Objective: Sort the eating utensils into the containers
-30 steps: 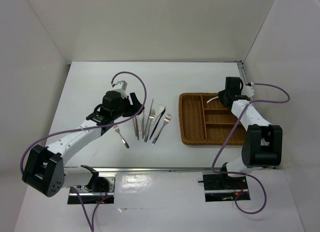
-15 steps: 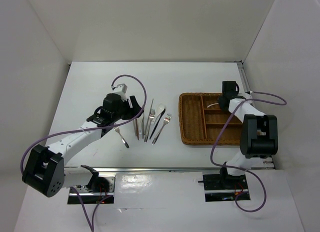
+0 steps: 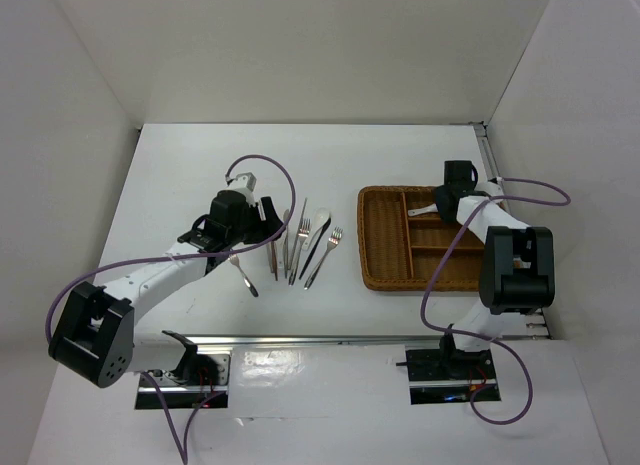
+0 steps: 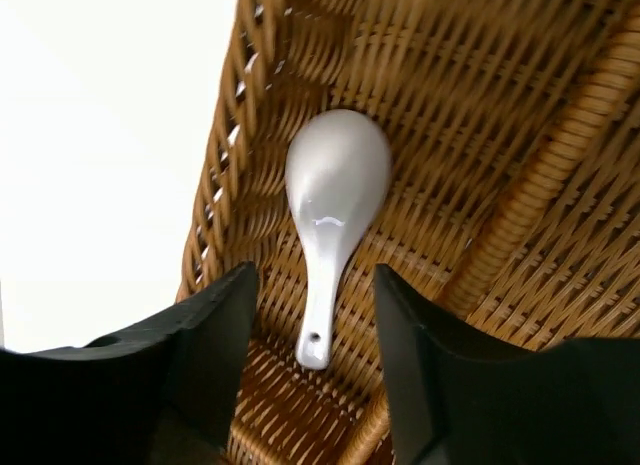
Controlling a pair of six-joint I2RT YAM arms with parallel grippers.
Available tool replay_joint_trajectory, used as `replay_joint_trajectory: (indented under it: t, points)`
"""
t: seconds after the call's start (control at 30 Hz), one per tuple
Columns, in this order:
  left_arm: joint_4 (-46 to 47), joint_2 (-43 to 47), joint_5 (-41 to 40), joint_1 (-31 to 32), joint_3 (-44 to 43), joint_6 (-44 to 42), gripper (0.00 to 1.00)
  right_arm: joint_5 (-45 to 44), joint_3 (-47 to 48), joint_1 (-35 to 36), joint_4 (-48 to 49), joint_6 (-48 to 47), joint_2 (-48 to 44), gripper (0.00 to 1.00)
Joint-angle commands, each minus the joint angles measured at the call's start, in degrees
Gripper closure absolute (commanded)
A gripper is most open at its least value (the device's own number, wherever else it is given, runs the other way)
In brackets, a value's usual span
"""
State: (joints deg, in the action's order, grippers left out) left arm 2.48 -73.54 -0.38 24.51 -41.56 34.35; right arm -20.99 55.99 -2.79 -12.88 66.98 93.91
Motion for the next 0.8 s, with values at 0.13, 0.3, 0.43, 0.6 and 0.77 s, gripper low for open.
replay_joint_trajectory:
  t: [0.13, 0.3, 0.43, 0.6, 0.77]
  points:
    - [2.9, -2.6, 0.5, -3.1, -0.9, -1.9, 0.18, 4.7, 3.4, -0.4, 3.8, -8.9, -6.8, 0.37]
    - [4.0, -4.5, 1.0, -4.5, -0.9, -2.6, 0.18, 13.3, 0.6, -0.4, 9.4, -17.9, -13.8, 0.37]
    - [7.9, -7.8, 4.4, -5.1, -0.4, -3.2, 0.22, 20.6, -4.4, -0.4, 15.2, -23.9, -18.4, 0.36]
    - [11.4, -13.1, 7.1, -5.6, -1.5, -3.2, 0.29, 29.8, -5.5, -0.4, 15.9, -30.6, -20.2, 0.36]
    - [12.1, -17.5, 11.2, -7.4, -3.3, -2.0, 0.34, 35.9, -6.1, -0.4, 17.0, -32.7, -20.7, 0.37]
